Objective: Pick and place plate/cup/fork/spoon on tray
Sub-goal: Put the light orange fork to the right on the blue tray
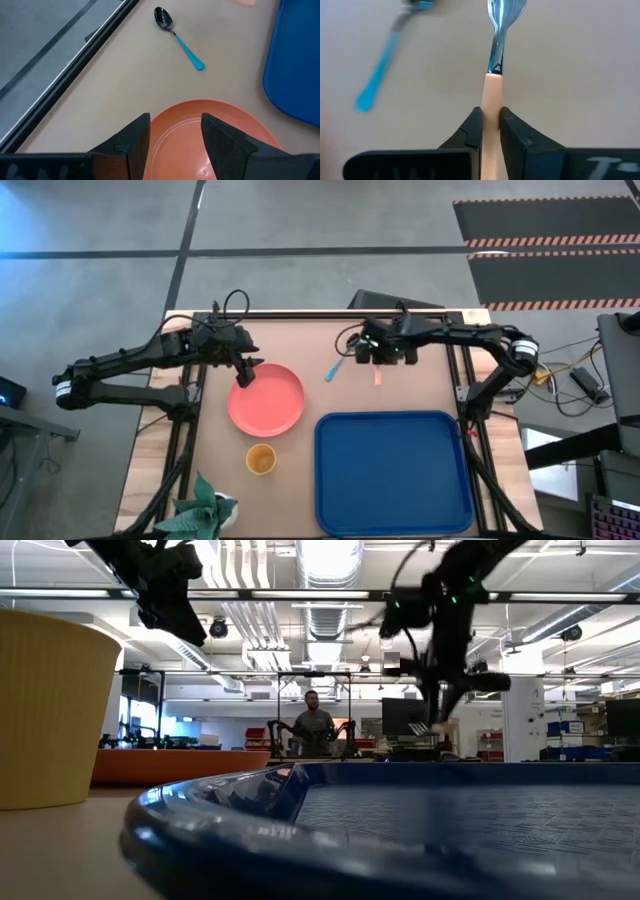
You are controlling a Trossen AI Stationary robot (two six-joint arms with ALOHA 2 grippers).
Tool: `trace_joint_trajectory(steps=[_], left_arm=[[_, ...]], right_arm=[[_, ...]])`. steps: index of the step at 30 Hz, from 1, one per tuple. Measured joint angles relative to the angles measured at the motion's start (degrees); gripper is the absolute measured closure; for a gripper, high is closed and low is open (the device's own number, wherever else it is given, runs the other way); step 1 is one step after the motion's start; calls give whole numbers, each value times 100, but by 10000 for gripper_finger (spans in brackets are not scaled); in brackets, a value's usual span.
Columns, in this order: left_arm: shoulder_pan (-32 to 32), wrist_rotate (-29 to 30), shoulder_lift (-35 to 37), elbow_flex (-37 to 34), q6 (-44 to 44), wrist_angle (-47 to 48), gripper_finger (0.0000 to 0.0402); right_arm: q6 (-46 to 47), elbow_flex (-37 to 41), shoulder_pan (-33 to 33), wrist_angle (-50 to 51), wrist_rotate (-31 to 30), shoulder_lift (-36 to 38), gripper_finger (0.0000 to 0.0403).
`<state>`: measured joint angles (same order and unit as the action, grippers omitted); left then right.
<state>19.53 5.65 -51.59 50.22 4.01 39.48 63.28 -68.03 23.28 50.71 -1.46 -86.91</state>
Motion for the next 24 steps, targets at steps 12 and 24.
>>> trace_joint_trajectory(steps=[12, 24], left_arm=[[2, 3, 0, 0, 2, 0, 242], [1, 4, 0, 0, -35, 0, 242]], right_arm=[[1442, -1544, -1908, 2475, 45, 16, 380], [5800, -1300, -4853, 2563, 87, 31, 398]])
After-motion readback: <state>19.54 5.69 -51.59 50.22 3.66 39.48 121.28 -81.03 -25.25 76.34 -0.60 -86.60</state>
